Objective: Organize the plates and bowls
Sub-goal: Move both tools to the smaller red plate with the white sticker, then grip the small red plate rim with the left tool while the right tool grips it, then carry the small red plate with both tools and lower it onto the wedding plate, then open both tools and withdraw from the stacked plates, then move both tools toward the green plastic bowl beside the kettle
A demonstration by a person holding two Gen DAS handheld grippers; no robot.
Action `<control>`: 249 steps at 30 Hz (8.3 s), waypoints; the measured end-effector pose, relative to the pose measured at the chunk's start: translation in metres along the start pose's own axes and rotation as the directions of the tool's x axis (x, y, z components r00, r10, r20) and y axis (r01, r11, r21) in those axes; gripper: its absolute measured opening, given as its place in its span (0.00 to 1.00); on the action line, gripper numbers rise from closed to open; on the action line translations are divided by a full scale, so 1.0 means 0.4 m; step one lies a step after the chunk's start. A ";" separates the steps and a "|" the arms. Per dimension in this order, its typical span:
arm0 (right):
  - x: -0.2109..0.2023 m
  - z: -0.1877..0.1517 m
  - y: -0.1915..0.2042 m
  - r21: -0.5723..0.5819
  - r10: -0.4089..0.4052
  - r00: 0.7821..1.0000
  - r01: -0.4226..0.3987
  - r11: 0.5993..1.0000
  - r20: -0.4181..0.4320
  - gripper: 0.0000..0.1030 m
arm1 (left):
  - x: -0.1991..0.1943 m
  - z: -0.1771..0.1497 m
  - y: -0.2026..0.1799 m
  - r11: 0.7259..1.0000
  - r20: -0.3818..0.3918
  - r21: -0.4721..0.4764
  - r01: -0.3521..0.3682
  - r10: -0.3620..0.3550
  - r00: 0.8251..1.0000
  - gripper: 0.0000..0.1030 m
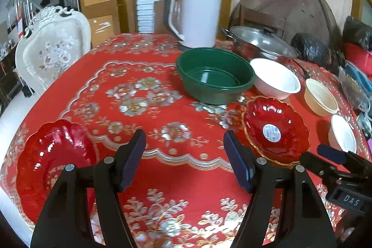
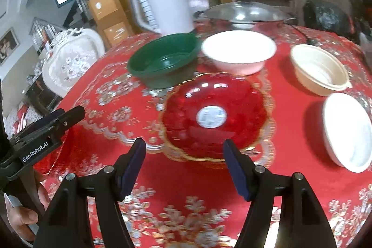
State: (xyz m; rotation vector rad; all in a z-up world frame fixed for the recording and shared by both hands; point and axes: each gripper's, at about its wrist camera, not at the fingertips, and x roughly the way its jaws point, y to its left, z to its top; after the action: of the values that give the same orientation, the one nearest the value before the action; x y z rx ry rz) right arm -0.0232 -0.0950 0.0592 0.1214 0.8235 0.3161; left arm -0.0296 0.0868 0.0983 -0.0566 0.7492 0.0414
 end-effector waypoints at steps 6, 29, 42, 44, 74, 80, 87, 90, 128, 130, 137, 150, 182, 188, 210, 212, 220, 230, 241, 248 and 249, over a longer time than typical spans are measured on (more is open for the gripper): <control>-0.010 -0.006 -0.081 0.059 -0.038 0.999 0.039 0.998 -0.004 0.67 | 0.035 0.009 -0.058 0.999 -0.014 0.030 0.012 -0.012 1.000 0.68; 0.061 0.023 -0.200 0.121 -0.061 0.996 0.068 0.990 -0.057 0.67 | 0.179 0.054 -0.157 0.997 -0.080 0.078 -0.019 0.025 0.996 0.68; 0.131 0.056 -0.210 0.085 -0.096 0.988 0.107 0.991 -0.120 0.67 | 0.258 0.061 -0.179 0.998 -0.154 0.051 -0.019 0.027 0.988 0.68; 0.140 0.061 -0.216 0.088 -0.094 0.988 0.105 0.990 -0.125 0.67 | 0.265 0.060 -0.183 0.998 -0.161 0.052 -0.022 0.030 0.986 0.68; 0.203 0.090 -0.180 -0.070 -0.180 0.978 0.173 0.982 -0.107 0.66 | 0.330 0.027 -0.253 0.996 -0.235 0.092 0.010 0.012 0.972 0.68; 0.208 0.089 -0.159 -0.120 -0.171 0.982 0.161 0.980 -0.080 0.45 | 0.313 0.016 -0.289 0.988 -0.198 0.153 0.015 0.016 0.980 0.37; 0.204 0.085 -0.141 -0.118 -0.169 0.983 0.160 0.980 -0.075 0.44 | 0.316 0.018 -0.284 0.989 -0.200 0.151 0.003 0.027 0.979 0.30; 0.193 0.081 -0.126 -0.125 -0.176 0.983 0.167 0.978 -0.061 0.44 | 0.305 0.018 -0.275 0.990 -0.197 0.143 0.004 0.025 0.980 0.30; 0.113 0.090 0.376 -0.396 0.007 1.000 -0.002 0.918 0.010 0.47 | -0.040 0.016 0.218 0.976 -0.063 -0.118 -0.181 0.175 0.983 0.30; 0.120 0.091 0.419 -0.420 0.024 1.000 -0.018 0.907 0.010 0.47 | -0.059 0.010 0.256 0.970 -0.059 -0.139 -0.200 0.193 0.979 0.30; 0.149 0.072 0.553 -0.486 0.085 0.996 -0.084 0.870 -0.019 0.49 | -0.111 -0.022 0.381 0.944 -0.062 -0.203 -0.261 0.254 0.965 0.30; 0.245 0.002 0.750 -0.594 0.106 0.987 -0.156 0.789 -0.118 0.52 | -0.104 -0.135 0.562 0.898 -0.166 -0.269 -0.349 0.314 0.935 0.30; 0.319 -0.082 0.773 -0.631 0.062 0.974 -0.190 0.752 -0.218 0.61 | -0.032 -0.186 0.578 0.883 -0.217 -0.200 -0.424 0.382 0.898 0.32; 0.316 -0.074 0.765 -0.625 0.061 0.978 -0.174 0.761 -0.199 0.62 | -0.028 -0.184 0.575 0.883 -0.211 -0.202 -0.423 0.382 0.900 0.32; 0.167 0.014 0.557 -0.399 0.190 0.977 -0.212 0.892 -0.094 0.64 | -0.085 -0.091 0.421 0.942 -0.068 -0.223 -0.250 0.240 0.968 0.32; 0.148 0.027 0.516 -0.361 0.188 0.980 -0.199 0.911 -0.067 0.66 | -0.080 -0.075 0.381 0.952 -0.051 -0.201 -0.230 0.224 0.973 0.32; 0.101 0.077 0.362 -0.258 0.129 0.992 -0.123 0.958 0.005 0.67 | -0.053 -0.023 0.238 0.981 -0.009 -0.130 -0.145 0.145 0.989 0.32; 0.107 0.111 0.206 -0.173 0.058 0.998 -0.055 0.983 0.010 0.70 | 0.008 0.063 0.091 0.994 0.016 -0.036 -0.102 0.102 0.995 0.32; 0.133 0.154 0.099 -0.118 0.023 1.000 -0.024 0.993 -0.006 0.70 | 0.074 0.139 0.033 0.995 0.028 -0.002 -0.098 0.099 0.995 0.32; 0.155 0.198 0.064 -0.084 0.026 1.000 -0.027 0.996 -0.005 0.70 | 0.123 0.181 0.020 0.994 0.029 0.010 -0.112 0.112 0.993 0.32; 0.161 0.207 0.058 -0.072 0.028 1.000 -0.029 0.997 -0.007 0.70 | 0.131 0.186 0.020 0.994 0.028 0.010 -0.112 0.112 0.993 0.32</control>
State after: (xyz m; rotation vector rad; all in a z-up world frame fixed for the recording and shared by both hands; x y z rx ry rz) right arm 0.0735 -0.0511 0.0754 0.0645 0.8154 0.3730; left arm 0.0589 0.1006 0.1165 -0.0032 0.7242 0.1449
